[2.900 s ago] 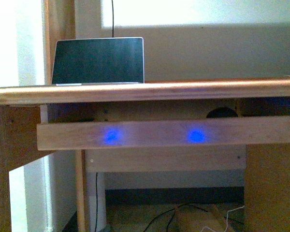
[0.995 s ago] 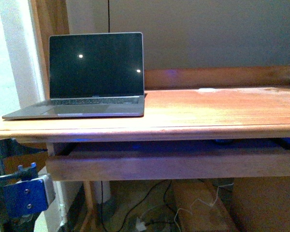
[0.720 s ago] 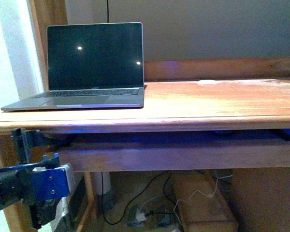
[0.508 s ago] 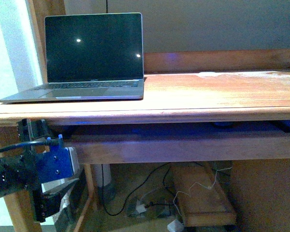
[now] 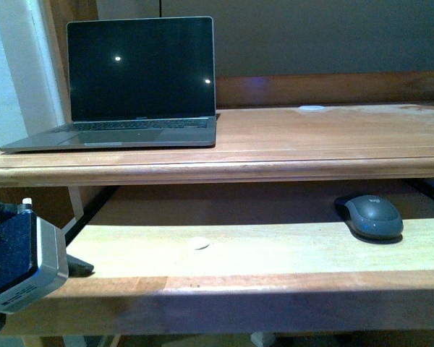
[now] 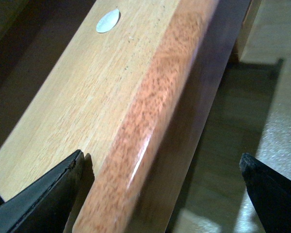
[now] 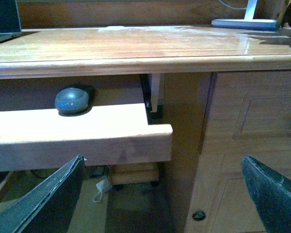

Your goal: Place mouse

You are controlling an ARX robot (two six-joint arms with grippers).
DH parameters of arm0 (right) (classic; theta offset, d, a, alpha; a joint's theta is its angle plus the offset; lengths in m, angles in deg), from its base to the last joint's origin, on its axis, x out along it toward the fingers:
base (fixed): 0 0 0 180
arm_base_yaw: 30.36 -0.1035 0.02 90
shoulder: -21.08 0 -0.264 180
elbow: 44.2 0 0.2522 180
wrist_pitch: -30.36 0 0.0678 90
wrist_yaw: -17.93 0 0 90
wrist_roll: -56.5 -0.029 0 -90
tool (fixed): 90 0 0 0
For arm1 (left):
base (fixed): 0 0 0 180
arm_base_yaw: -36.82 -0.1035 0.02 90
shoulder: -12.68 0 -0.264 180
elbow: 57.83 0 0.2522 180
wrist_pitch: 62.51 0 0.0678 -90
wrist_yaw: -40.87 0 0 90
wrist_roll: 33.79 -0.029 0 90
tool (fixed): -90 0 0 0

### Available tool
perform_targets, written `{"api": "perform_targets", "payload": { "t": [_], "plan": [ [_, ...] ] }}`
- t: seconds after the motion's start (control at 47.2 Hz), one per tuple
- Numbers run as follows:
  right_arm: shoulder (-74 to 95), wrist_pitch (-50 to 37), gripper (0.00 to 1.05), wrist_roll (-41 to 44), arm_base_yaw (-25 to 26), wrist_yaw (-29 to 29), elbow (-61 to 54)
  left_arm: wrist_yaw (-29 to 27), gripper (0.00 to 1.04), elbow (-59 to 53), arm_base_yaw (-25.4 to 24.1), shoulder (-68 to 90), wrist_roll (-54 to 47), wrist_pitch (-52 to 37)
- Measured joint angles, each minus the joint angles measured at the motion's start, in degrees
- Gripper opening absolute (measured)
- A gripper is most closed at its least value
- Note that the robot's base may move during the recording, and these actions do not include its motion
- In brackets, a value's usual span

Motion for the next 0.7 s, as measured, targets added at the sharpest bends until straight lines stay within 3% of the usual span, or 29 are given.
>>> {"api": "perform_targets", "payload": {
  "t": [0.254,0.381,0.55,0.699],
  "plan": [
    [0.0,0.0,0.97,0.0,0.0,0.0,0.0,-6.16,0.97,-6.32,4.42,-11.45,29.66,-10.95],
    [0.0,0.0,0.97,0.0,0.0,-0.02,0.0,-14.58,0.97,-6.36,6.01,-19.61,49.24,-12.57],
    [0.0,0.0,0.97,0.0,0.0,0.0,0.0,-27.08,0.97,-8.94,8.63,-32.79,66.97,-4.66],
    [0.0,0.0,0.97,0.0,0.0,0.0,0.0,-38.95,0.97,-15.34,16.13,-58.51,74.31,14.91]
  ]
}}
